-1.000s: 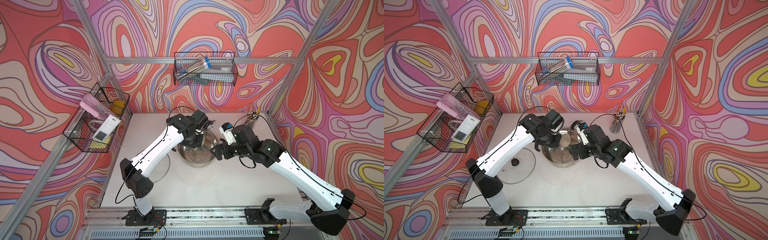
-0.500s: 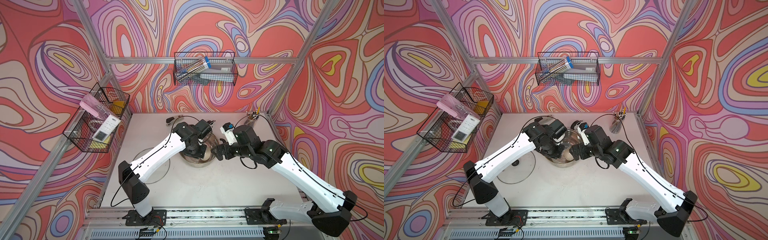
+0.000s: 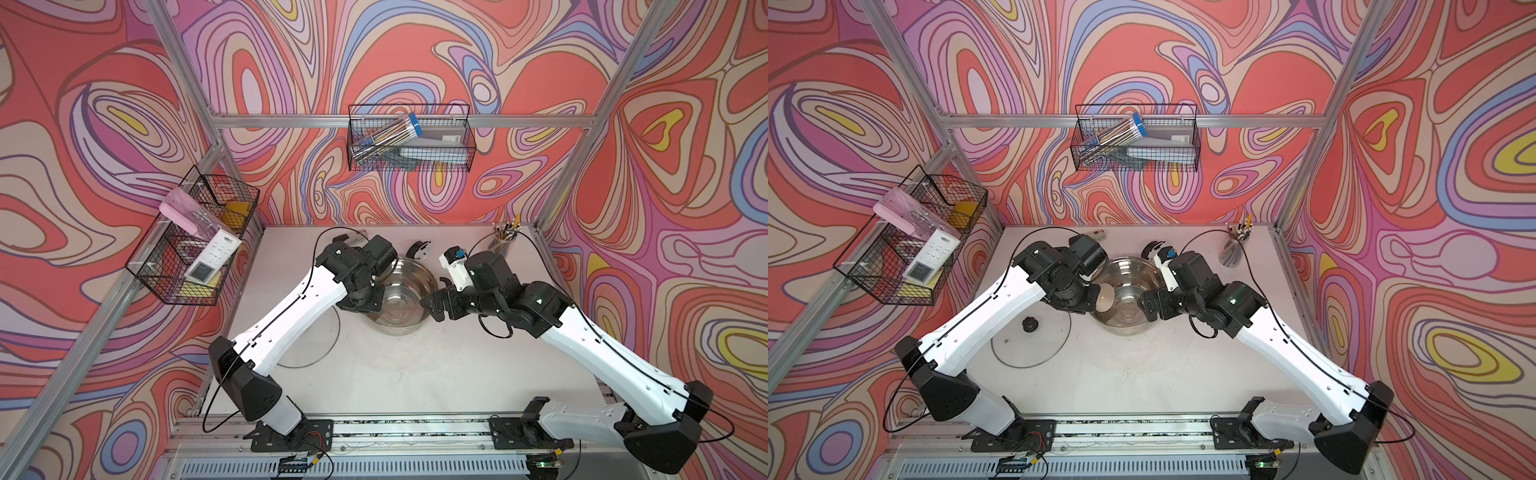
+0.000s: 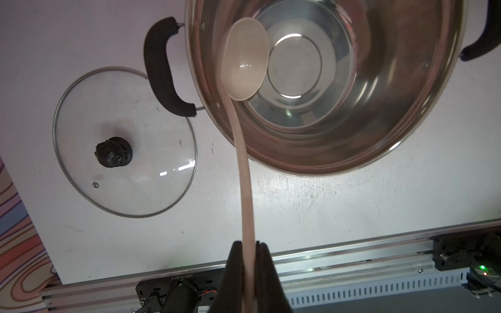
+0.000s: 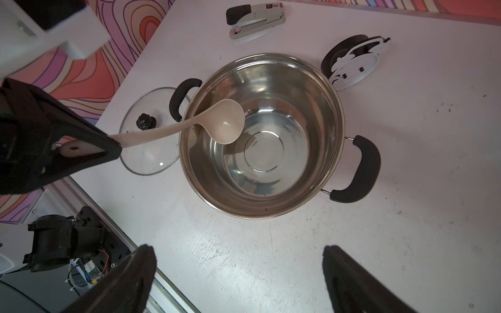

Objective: Stir the soup with a spoon
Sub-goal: Stir the soup in the pan with a stick.

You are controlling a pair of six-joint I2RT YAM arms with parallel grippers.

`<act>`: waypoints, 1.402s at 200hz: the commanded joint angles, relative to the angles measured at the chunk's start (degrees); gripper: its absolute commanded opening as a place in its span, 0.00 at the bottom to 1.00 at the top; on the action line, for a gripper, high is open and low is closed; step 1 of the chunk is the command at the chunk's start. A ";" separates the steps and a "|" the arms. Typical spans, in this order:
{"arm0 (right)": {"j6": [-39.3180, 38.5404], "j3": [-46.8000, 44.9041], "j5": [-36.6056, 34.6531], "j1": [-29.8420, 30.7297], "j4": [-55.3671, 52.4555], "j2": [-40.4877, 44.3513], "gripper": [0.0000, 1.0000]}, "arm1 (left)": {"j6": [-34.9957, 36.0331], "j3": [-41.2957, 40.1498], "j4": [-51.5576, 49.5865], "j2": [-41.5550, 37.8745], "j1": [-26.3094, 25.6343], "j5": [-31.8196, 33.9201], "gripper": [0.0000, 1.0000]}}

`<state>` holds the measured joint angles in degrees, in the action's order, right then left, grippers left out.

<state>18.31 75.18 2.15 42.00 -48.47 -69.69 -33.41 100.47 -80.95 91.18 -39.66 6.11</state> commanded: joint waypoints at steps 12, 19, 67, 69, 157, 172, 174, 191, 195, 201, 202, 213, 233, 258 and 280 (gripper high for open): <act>-0.22 0.21 -0.66 0.27 0.17 0.21 0.98 | 1.80 6.50 0.59 4.19 0.81 3.77 0.00; -0.21 0.36 -0.83 0.28 0.05 0.30 0.98 | 2.23 7.81 0.95 5.27 0.81 3.62 0.00; -0.47 0.94 -1.86 0.27 -1.02 0.78 0.98 | 3.34 11.73 7.62 9.40 0.57 -3.75 0.00; -0.51 0.94 -1.84 0.28 -1.01 0.78 0.98 | 3.41 11.80 7.88 9.49 0.51 -4.16 0.00; 0.59 0.58 -1.27 0.28 -0.23 1.22 0.98 | 2.95 3.46 14.24 7.24 -4.69 -12.83 0.00; 0.94 0.26 -1.05 0.28 0.20 1.20 0.98 | 1.79 0.03 15.41 4.78 -5.07 -13.93 0.00; 1.01 0.17 -1.02 0.23 0.28 1.17 0.98 | 1.71 -0.35 15.41 4.44 -5.08 -14.02 0.00; 1.46 -0.24 -0.57 0.28 0.80 1.25 0.98 | 0.56 -3.42 15.23 1.72 -5.34 -14.31 0.00; 1.55 -0.36 -0.55 0.28 0.96 1.23 0.98 | 0.33 -4.13 14.96 1.13 -5.38 -14.20 0.00; 1.70 -0.43 -0.46 0.28 1.14 1.22 0.98 | -0.08 -5.10 14.62 0.14 -5.51 -13.94 0.00; 1.72 -0.45 -0.47 0.28 1.11 1.22 0.98 | -0.16 -5.28 14.52 0.01 -5.51 -13.89 0.00; 1.84 -0.56 -0.31 0.28 1.51 1.14 0.98 | -1.00 -7.27 14.05 -2.33 -5.47 -13.13 0.00; 2.00 -0.55 -0.01 0.27 1.96 0.81 0.98 | -2.04 -9.68 11.75 -5.47 -5.51 -10.88 0.00; 2.20 -0.54 0.54 0.27 2.70 0.31 0.98 | -2.86 -10.44 7.05 -7.36 -5.47 -6.42 0.00; 2.44 -0.39 0.95 0.27 3.19 -0.06 0.98 | -3.64 -9.28 3.03 -7.68 -5.42 -1.21 0.00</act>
<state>20.14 75.09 2.26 42.00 -46.74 -69.43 -35.29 90.76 -71.68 83.96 -45.04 -2.39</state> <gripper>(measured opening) 0.982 0.085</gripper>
